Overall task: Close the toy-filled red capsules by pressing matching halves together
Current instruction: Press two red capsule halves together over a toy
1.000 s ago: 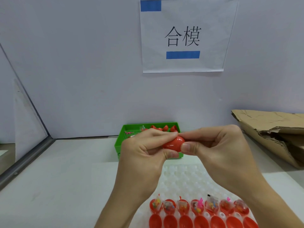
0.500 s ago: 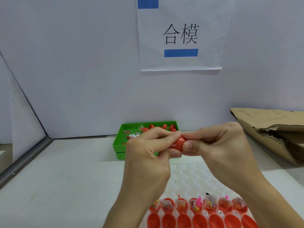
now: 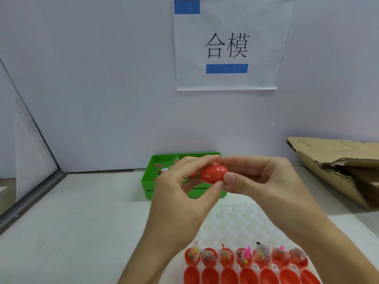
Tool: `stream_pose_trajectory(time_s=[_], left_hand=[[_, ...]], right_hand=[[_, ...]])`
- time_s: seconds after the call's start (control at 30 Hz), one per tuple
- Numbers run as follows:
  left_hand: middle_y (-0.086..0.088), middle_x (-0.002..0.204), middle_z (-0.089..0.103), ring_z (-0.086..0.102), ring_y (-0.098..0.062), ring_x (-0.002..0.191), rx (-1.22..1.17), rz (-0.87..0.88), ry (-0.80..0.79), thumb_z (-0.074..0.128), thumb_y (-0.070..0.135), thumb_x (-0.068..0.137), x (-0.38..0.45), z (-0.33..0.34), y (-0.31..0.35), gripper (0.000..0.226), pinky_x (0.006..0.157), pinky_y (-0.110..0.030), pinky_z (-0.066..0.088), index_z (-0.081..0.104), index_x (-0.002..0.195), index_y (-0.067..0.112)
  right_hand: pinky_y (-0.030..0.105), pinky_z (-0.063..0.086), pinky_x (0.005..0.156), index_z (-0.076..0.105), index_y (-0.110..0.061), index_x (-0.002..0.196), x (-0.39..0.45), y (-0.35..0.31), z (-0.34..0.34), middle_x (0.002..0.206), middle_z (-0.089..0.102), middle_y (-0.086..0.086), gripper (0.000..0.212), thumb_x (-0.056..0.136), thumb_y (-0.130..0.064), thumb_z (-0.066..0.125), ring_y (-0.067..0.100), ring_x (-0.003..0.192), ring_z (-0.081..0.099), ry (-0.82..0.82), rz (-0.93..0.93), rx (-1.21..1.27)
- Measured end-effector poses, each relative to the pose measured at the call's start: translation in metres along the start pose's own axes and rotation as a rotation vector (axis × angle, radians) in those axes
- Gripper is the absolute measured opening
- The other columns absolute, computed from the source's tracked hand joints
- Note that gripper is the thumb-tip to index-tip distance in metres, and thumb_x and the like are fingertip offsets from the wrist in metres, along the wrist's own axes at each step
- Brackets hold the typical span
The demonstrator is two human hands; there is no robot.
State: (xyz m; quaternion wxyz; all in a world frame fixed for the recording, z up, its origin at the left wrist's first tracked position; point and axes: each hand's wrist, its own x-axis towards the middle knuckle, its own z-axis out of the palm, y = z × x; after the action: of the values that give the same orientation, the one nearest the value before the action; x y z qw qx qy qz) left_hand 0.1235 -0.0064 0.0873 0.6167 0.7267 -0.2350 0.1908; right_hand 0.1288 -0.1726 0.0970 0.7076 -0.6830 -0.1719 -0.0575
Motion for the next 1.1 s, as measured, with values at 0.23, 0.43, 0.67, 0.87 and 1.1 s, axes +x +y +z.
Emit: stream_pose_trajectory(time_s=[0.23, 0.43, 0.67, 0.87, 1.1], left_hand=[[0.011, 0.099, 0.073, 0.069, -0.010, 0.101, -0.011, -0.028, -0.019, 0.080, 0.005, 0.078, 0.001, -0.003, 0.001, 0.032, 0.083, -0.014, 0.053, 0.075, 0.103, 0.024], [0.008, 0.092, 0.073, 0.070, -0.005, 0.091, 0.018, -0.041, 0.038, 0.083, -0.002, 0.068, 0.002, -0.001, 0.001, 0.038, 0.077, -0.013, 0.055, 0.078, 0.093, 0.026], [0.016, 0.088, 0.073, 0.069, -0.003, 0.089, 0.179, 0.019, 0.116, 0.081, -0.013, 0.065, 0.001, 0.006, -0.004, 0.045, 0.078, -0.019, 0.056, 0.079, 0.089, 0.025], [0.016, 0.088, 0.072, 0.069, -0.005, 0.088, 0.245, 0.101, 0.139, 0.071, -0.011, 0.064, -0.001, 0.012, -0.009, 0.040, 0.073, -0.018, 0.057, 0.080, 0.091, 0.017], [0.012, 0.087, 0.072, 0.069, -0.008, 0.087, 0.231, 0.126, 0.137, 0.063, -0.013, 0.065, -0.002, 0.015, -0.013, 0.041, 0.065, -0.018, 0.058, 0.080, 0.092, 0.013]], right_hand=[[0.022, 0.059, 0.077, 0.080, -0.018, 0.098, 0.000, 0.000, -0.004, 0.096, 0.079, 0.005, 0.030, 0.069, -0.027, 0.075, 0.021, 0.091, 0.076, -0.021, 0.031, -0.001], [0.016, 0.058, 0.066, 0.079, -0.025, 0.083, -0.001, -0.004, 0.004, 0.080, 0.079, -0.002, 0.015, 0.075, -0.012, 0.079, 0.014, 0.075, 0.076, 0.076, -0.012, -0.108], [0.017, 0.058, 0.059, 0.079, -0.017, 0.072, -0.002, -0.002, 0.011, 0.069, 0.076, 0.001, 0.034, 0.076, 0.016, 0.074, 0.016, 0.064, 0.075, 0.149, -0.065, -0.136], [0.015, 0.057, 0.058, 0.079, -0.027, 0.063, 0.000, -0.003, 0.007, 0.065, 0.075, -0.003, 0.046, 0.074, 0.018, 0.074, 0.011, 0.060, 0.074, 0.127, -0.093, -0.202], [0.019, 0.060, 0.060, 0.080, -0.027, 0.068, 0.000, -0.001, 0.004, 0.068, 0.076, -0.002, 0.045, 0.076, 0.016, 0.074, 0.014, 0.063, 0.075, 0.107, -0.116, -0.221]])
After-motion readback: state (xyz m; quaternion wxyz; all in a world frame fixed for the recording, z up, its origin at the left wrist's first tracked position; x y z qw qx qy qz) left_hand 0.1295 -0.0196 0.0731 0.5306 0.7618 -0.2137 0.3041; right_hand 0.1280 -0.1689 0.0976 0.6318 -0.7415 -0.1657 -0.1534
